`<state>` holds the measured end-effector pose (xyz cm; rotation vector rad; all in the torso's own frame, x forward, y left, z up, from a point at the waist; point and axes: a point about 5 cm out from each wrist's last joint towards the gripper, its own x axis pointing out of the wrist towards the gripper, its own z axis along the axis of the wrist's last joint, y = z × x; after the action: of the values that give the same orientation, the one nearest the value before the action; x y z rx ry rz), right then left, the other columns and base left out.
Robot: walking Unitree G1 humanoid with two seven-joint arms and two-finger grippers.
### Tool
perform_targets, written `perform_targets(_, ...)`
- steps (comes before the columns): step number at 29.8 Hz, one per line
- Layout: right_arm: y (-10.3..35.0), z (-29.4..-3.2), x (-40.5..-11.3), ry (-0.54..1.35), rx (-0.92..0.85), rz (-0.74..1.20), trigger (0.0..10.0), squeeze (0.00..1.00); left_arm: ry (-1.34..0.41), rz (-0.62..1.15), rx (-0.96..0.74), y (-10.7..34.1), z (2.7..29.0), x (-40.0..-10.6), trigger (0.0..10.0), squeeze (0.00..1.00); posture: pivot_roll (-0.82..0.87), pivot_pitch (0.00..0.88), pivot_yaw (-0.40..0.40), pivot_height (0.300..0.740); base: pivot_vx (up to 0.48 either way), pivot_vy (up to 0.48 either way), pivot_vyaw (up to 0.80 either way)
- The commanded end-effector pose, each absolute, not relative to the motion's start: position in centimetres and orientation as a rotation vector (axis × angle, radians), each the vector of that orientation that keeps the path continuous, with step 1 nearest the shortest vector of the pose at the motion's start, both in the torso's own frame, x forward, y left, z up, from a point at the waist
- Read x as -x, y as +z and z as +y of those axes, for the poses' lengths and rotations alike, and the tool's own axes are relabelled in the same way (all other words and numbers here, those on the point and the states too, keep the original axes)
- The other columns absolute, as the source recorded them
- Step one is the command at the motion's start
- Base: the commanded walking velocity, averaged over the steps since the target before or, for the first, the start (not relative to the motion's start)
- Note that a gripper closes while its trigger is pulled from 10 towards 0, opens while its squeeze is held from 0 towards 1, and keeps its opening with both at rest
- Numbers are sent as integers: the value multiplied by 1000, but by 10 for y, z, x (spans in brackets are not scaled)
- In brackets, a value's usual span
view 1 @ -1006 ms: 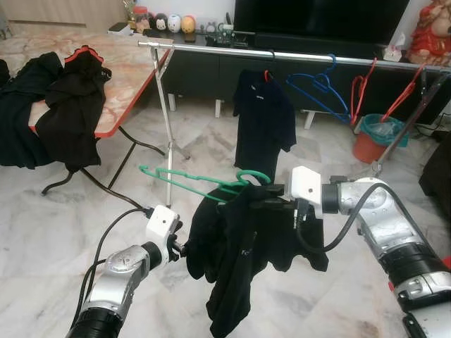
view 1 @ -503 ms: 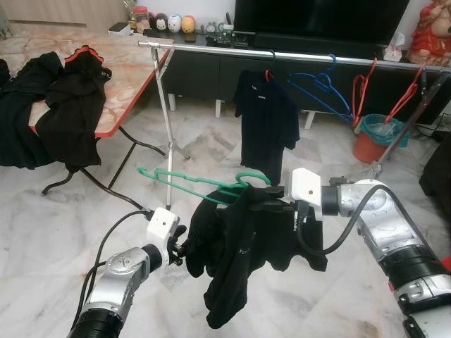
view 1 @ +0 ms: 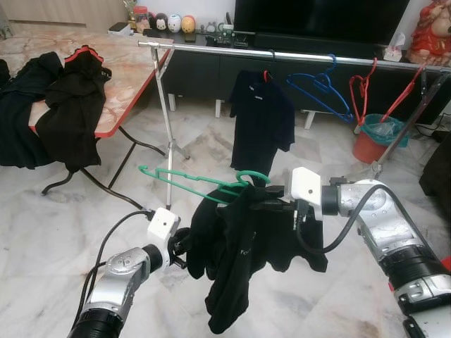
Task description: Hang hanger
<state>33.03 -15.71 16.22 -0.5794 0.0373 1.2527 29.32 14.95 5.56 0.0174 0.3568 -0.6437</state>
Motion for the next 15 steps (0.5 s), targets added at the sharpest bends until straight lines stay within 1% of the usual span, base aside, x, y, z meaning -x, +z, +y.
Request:
perform_targets(1, 172, -157, -332, 1235, 577, -10, 0, 0, -635, 357, 1, 54, 149, -292, 0, 0, 44, 0, -44, 740, 0, 0, 0)
perform_targets(5, 170, -154, -331, 1248, 568, -9, 0, 0, -612, 357, -5, 53, 149, -293, 0, 0, 48, 0, -45, 740, 0, 0, 0)
perform_targets(9, 163, -156, -326, 1304, 588, 31, 0, 0, -565, 370, -21, 51, 155, -294, 0, 0, 51, 0, -43, 740, 0, 0, 0)
perform_targets(15, 155, -174, -321, 1304, 629, 101, 0, 0, -509, 375, -28, 50, 167, -295, 0, 0, 49, 0, -48, 740, 0, 0, 0)
